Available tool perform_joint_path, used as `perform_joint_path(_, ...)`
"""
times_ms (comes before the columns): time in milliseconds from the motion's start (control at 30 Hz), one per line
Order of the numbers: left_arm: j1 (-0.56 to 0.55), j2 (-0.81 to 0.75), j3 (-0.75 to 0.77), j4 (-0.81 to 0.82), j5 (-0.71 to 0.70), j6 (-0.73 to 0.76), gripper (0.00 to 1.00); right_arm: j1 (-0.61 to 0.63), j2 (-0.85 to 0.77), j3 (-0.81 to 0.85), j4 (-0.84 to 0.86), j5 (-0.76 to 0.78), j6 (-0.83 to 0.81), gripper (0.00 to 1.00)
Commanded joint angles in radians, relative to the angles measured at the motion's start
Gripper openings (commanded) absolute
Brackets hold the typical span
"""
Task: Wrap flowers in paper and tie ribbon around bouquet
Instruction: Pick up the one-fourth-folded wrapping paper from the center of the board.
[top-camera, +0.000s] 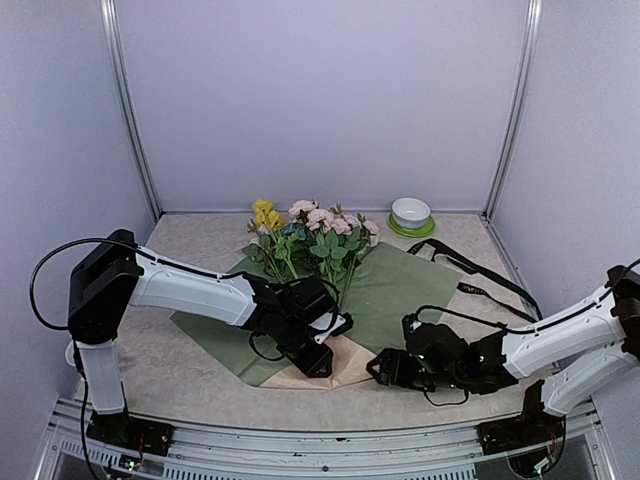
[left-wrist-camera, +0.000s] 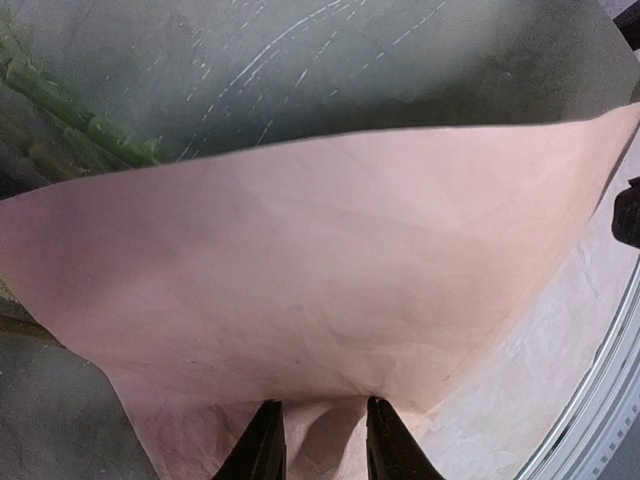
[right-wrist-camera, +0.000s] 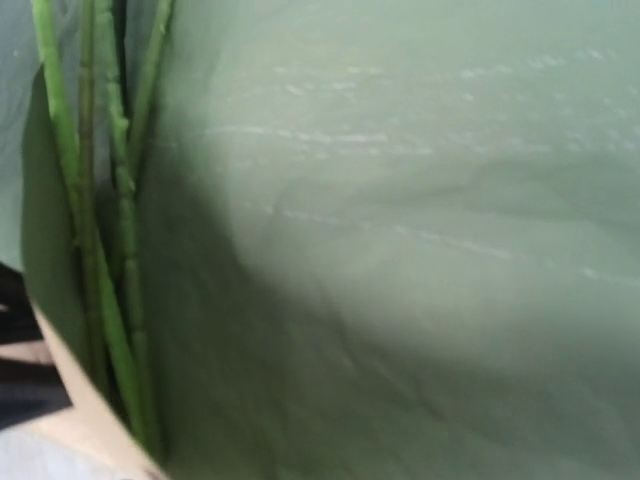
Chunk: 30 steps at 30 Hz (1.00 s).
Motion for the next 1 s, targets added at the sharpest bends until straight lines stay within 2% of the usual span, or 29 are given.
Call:
perform_joint_path(0, 0.004, 0.025, -0.011, 0.003, 0.009, 0.005, 0.29, -0.009, 0.067, 0.081, -0.02, 0.013, 0.014, 0.74)
perform_joint_path(33, 0.004, 0.024, -0.012, 0.001, 0.008, 0.004, 0.29, -0.009, 0.088, 0.109, -0.068, 0.02, 0.028, 0.7)
perform_joint_path(100, 0.004, 0.022, -0.013, 0.001, 0.006, 0.003, 0.29, -0.009, 0.117, 0.144, -0.165, 0.043, 0.066, 0.53)
perform_joint_path(233, 0.004, 0.019, -0.014, 0.0, 0.003, -0.003, 0.29, -0.009, 0.097, 0.131, -0.149, 0.047, 0.05, 0.22)
perform_joint_path(300, 0.004, 0.01, -0.019, 0.004, -0.003, -0.008, 0.29, -0.007, 0.088, 0.157, -0.202, 0.065, 0.032, 0.11)
perform_joint_path(400, 0.005, -0.009, -0.034, 0.018, -0.027, -0.023, 0.3, -0.001, 0.092, 0.229, -0.381, 0.118, 0.033, 0.02)
perform_joint_path(500, 0.011, -0.018, -0.021, 0.018, -0.052, -0.029, 0.31, 0.011, 0.105, 0.283, -0.49, 0.144, 0.024, 0.0)
perform_joint_path(600, 0.007, -0.038, 0.027, 0.0, -0.059, -0.019, 0.33, 0.018, 0.131, 0.315, -0.504, 0.136, -0.005, 0.0)
perform_joint_path(700, -0.001, -0.069, 0.047, 0.027, -0.016, -0.014, 0.39, 0.027, 0.159, 0.352, -0.55, 0.155, 0.0, 0.0)
perform_joint_path(967, 0.004, -0.044, 0.085, 0.068, 0.074, -0.021, 0.42, 0.034, 0.192, 0.414, -0.63, 0.174, 0.023, 0.0)
